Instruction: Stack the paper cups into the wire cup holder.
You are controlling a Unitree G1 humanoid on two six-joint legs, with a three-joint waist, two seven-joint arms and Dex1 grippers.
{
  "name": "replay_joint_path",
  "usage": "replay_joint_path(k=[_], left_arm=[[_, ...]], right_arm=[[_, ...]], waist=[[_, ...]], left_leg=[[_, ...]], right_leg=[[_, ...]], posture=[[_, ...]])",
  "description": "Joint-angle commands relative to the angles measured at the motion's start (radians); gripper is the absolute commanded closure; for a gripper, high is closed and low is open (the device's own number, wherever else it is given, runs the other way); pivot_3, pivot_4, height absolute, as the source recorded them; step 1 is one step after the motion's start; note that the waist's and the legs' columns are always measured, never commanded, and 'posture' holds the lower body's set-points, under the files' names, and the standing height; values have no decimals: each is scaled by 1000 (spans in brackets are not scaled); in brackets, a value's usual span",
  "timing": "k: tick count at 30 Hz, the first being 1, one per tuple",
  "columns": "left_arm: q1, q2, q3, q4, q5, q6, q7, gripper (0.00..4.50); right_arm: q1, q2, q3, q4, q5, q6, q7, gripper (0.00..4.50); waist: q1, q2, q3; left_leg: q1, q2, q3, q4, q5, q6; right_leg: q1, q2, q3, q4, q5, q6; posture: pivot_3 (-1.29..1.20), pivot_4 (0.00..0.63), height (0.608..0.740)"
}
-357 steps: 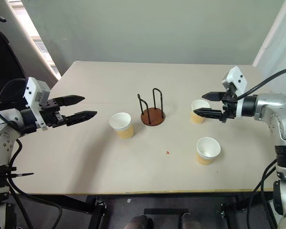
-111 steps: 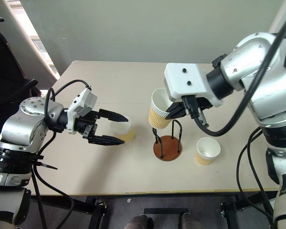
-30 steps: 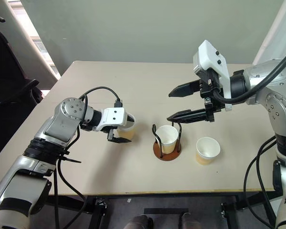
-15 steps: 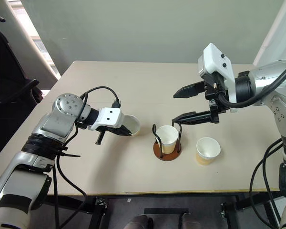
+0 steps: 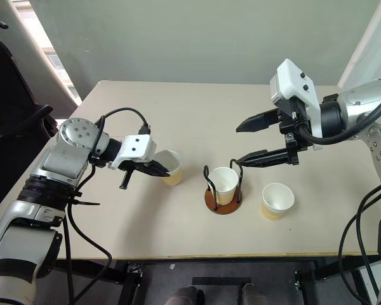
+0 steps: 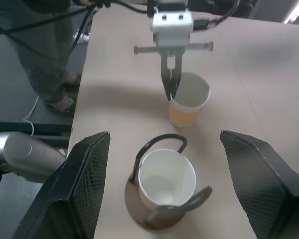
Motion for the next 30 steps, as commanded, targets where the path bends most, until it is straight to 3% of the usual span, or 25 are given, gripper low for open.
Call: replay_joint_path(k=[1, 6, 11, 19, 30], left_arm=[[-70, -8, 67, -83, -93, 102, -29, 4476], [-154, -36, 107, -133, -222, 267, -57, 4476], [-233, -69, 85, -103, -286, 305, -63, 4476], [-319, -169, -44, -12, -347, 229, -63, 4476], [-382, -223, -201, 68, -401, 138, -63, 4476]], right_arm=[[20, -57, -23, -29, 7, 2, 24, 831], [81, -138, -65, -64, 30, 42, 15, 831], [128, -177, -112, -94, 53, 68, -18, 831], [201, -240, -187, -139, 94, 98, -46, 831], [354, -334, -316, -144, 116, 86, -69, 831]], waist=[[2, 0, 0], [3, 0, 0], [3, 0, 0], [10, 0, 0], [16, -1, 0]], left_leg=[[0, 0, 0, 0, 0, 0], [-1, 0, 0, 1, 0, 0], [-1, 0, 1, 1, 0, 0], [-1, -1, 0, 5, -1, 2], [-5, -3, 2, 14, -7, 8]], right_leg=[[0, 0, 0, 0, 0, 0], [0, 0, 0, -1, 0, 1], [1, 0, 0, -1, 0, 3], [2, -1, 1, -1, 1, 7], [4, -2, 3, -3, -2, 17]], posture=[[0, 150, 740], [0, 150, 740], [0, 150, 740], [0, 150, 740], [0, 150, 740]])
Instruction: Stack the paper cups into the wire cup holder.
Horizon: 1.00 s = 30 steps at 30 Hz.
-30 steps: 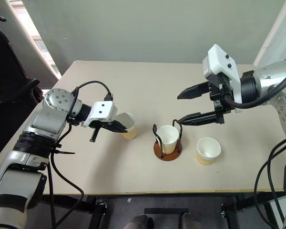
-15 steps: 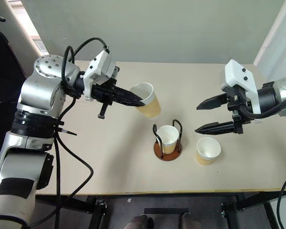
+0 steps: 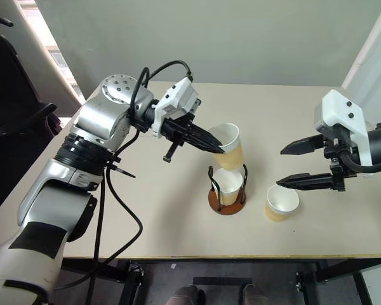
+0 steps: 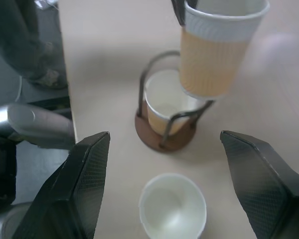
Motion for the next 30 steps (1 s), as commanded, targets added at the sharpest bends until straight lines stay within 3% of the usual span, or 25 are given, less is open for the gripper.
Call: replay_joint_path(k=[1, 12, 30], left_arm=[[-42, -6, -23, 10, -29, -46, -40, 4476], [-63, 36, -131, -20, -108, -61, -40, 4476], [-46, 122, -226, -115, -185, -36, -40, 4476]], right_arm=[[7, -23, -64, 1, 4, -20, -25, 831], [41, -35, -92, -12, 33, -23, -61, 831], [62, -52, -102, 0, 38, -48, -55, 831]], waist=[[0, 0, 0], [3, 0, 0], [6, 0, 0]], left_leg=[[0, 0, 0, 0, -1, 1], [-2, 0, 1, 1, -2, 2], [-2, -1, 2, 2, -2, 2]], right_leg=[[0, 0, 0, -1, 0, 1], [3, 0, 1, -12, 2, 6], [4, -1, 1, -12, 1, 8]], posture=[[0, 150, 740], [0, 150, 740], [0, 150, 740]])
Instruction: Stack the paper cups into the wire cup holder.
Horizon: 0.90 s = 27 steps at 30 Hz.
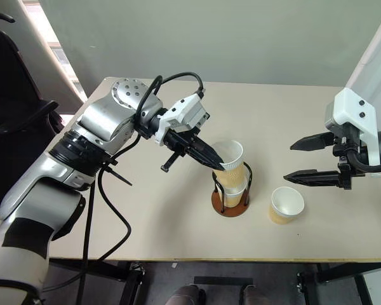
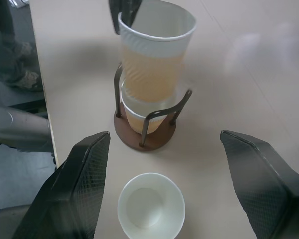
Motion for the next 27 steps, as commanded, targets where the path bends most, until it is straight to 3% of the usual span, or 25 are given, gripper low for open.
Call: replay_joint_path(k=[1, 15, 18, 25, 27], left_arm=[[-10, 9, -1, -15, 0, -19, -37, 4476], [25, -47, -23, 17, 92, -88, -37, 4476], [20, -61, -16, 33, 107, -95, -37, 3902], [17, -75, 25, 55, 127, -83, -37, 1525], [18, -95, 97, 71, 123, -51, -29, 930]], right_arm=[[-2, -26, -51, 0, 13, -17, 4, 831], [5, -40, -39, -9, 29, -14, -6, 831], [2, -42, -33, -10, 29, -13, -9, 831], [12, -44, -26, -19, 26, -15, -15, 831], [23, -38, -24, -35, 25, -14, -25, 831]], waist=[[0, 0, 0], [0, 0, 0], [0, 0, 0], [0, 0, 0], [0, 0, 0]], left_leg=[[0, 0, 0, 0, 0, 0], [0, 0, 0, 1, 0, 0], [0, 0, 0, 1, 0, 0], [0, 0, 0, 1, 0, 1], [0, 0, 0, 1, 0, 1]], right_leg=[[0, 0, 0, 0, 0, 0], [1, 0, 0, 0, 0, 0], [1, 0, 0, 0, 0, 0], [1, 0, 0, 0, 0, 1], [1, 0, 0, 0, 0, 1]], posture=[[0, 150, 740], [0, 150, 740], [0, 150, 740], [0, 150, 740], [0, 150, 740]])
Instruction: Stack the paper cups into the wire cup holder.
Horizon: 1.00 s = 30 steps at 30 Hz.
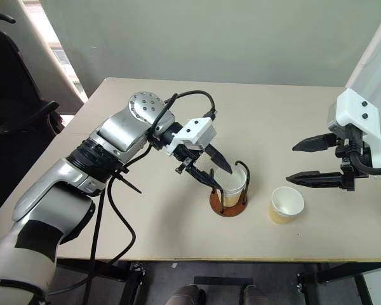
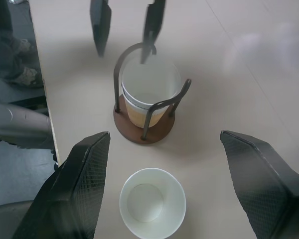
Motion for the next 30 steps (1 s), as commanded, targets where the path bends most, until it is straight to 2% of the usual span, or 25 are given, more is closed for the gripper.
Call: replay_joint_path(k=[1, 3, 8, 12, 19, 24, 28, 30], left_arm=[[-16, -27, 154, 17, -13, 42, -21, 592], [-15, -29, 235, 15, -40, 97, -22, 60], [23, 47, 361, -46, -84, 202, -37, 60], [75, 98, 413, -107, -89, 247, -37, 60], [220, 244, 452, -294, -170, 371, -37, 60], [311, 350, 418, -344, -129, 317, -37, 60], [329, 371, 412, -336, -97, 279, -37, 60], [333, 371, 412, -335, -90, 268, -37, 0]], right_arm=[[19, -10, -15, -38, 4, -5, -19, 831], [78, -25, -11, -80, -28, -23, -22, 831], [261, -52, 9, -200, -130, -92, -42, 831], [316, -46, 83, -234, -213, -144, -79, 831], [292, 0, 257, -193, -347, -218, -114, 831], [258, 40, 352, -130, -418, -256, -90, 831], [209, 72, 421, -66, -479, -286, -61, 831], [180, 88, 447, -39, -507, -296, -47, 1205]], waist=[[0, 0, 0], [0, 0, 0], [-1, 1, 0], [-4, 1, 0], [-5, 1, 0], [-7, 1, 0], [-6, 1, 0], [-6, 1, 0]], left_leg=[[0, 0, 0, 0, 0, 0], [0, 0, 0, 0, 0, 0], [0, 0, 0, -1, 0, -1], [1, 0, 1, 0, 0, -1], [3, 0, 1, 4, -2, 3], [6, 0, 0, 5, -3, 5], [7, 1, 0, 5, -3, 5], [7, 0, 0, 5, -3, 5]], right_leg=[[0, 0, 0, 0, 0, 0], [0, 0, 0, 0, 0, 0], [0, 0, 0, -1, 0, 1], [0, 0, 1, 0, 0, 1], [3, 0, 1, 1, 1, 2], [7, 0, 0, 1, 2, 1], [8, 1, 0, 1, 1, -1], [8, 0, 0, 1, 2, -2]], posture=[[0, 150, 740], [0, 150, 740], [0, 150, 740], [0, 150, 740], [0, 150, 740], [0, 150, 740], [0, 150, 740], [0, 150, 740]])
